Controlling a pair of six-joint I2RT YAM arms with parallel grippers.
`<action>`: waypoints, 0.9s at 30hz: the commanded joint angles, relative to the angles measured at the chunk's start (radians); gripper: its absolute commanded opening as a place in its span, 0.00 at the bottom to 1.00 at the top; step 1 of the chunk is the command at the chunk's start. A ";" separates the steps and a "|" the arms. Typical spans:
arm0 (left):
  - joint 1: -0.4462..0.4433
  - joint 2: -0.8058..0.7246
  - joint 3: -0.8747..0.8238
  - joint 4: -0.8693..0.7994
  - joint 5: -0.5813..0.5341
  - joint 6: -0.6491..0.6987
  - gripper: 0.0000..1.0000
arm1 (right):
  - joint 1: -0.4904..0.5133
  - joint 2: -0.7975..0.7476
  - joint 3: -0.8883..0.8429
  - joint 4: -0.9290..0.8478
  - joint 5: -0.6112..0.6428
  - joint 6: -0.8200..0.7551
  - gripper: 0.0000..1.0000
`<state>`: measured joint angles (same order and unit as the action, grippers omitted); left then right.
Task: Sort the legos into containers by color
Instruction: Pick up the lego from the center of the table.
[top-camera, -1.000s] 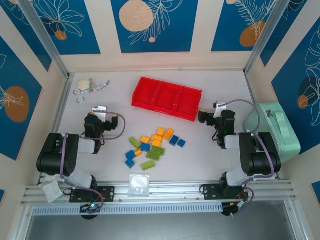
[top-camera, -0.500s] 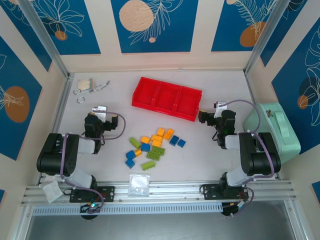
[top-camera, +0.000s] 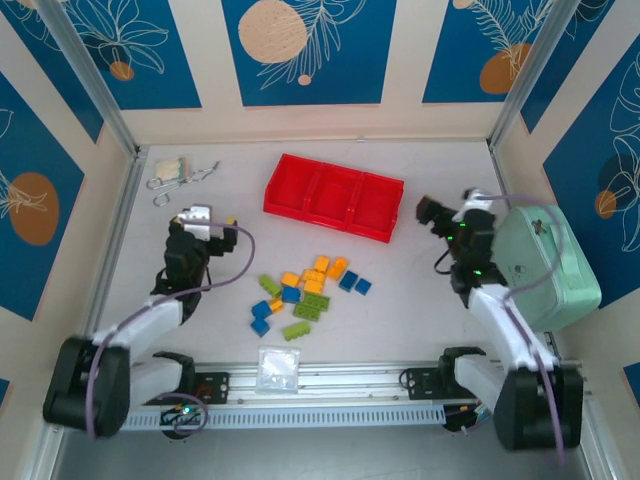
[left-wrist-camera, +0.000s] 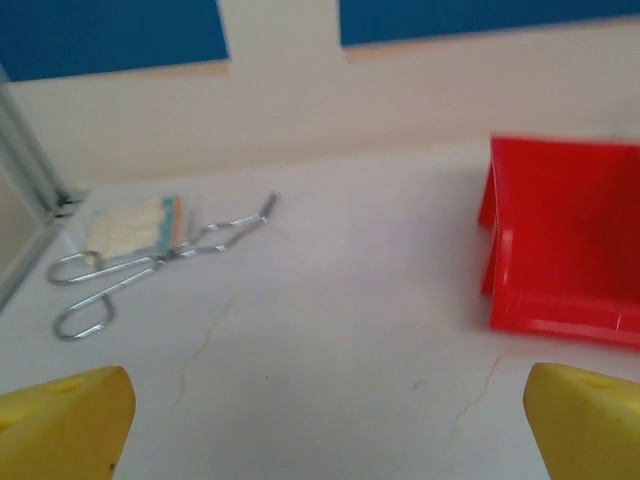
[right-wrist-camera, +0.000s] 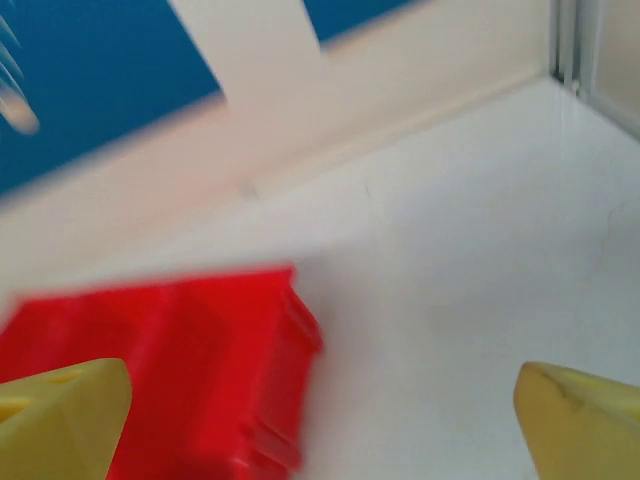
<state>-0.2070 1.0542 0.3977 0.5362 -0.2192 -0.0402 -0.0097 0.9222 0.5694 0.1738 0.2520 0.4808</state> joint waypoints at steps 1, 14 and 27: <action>-0.004 -0.146 0.111 -0.482 -0.091 -0.227 0.99 | -0.026 -0.132 0.023 -0.363 -0.263 0.218 0.99; -0.039 -0.431 0.306 -1.301 0.396 -0.511 0.99 | 0.467 0.185 0.408 -1.096 -0.311 -0.024 0.93; -0.039 -0.495 0.413 -1.420 0.414 -0.314 0.99 | 0.660 0.315 0.320 -0.902 -0.111 -0.686 0.96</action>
<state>-0.2409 0.5705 0.8276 -0.8577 0.1394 -0.4053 0.6876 1.1969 0.9211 -0.7681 0.1093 -0.0349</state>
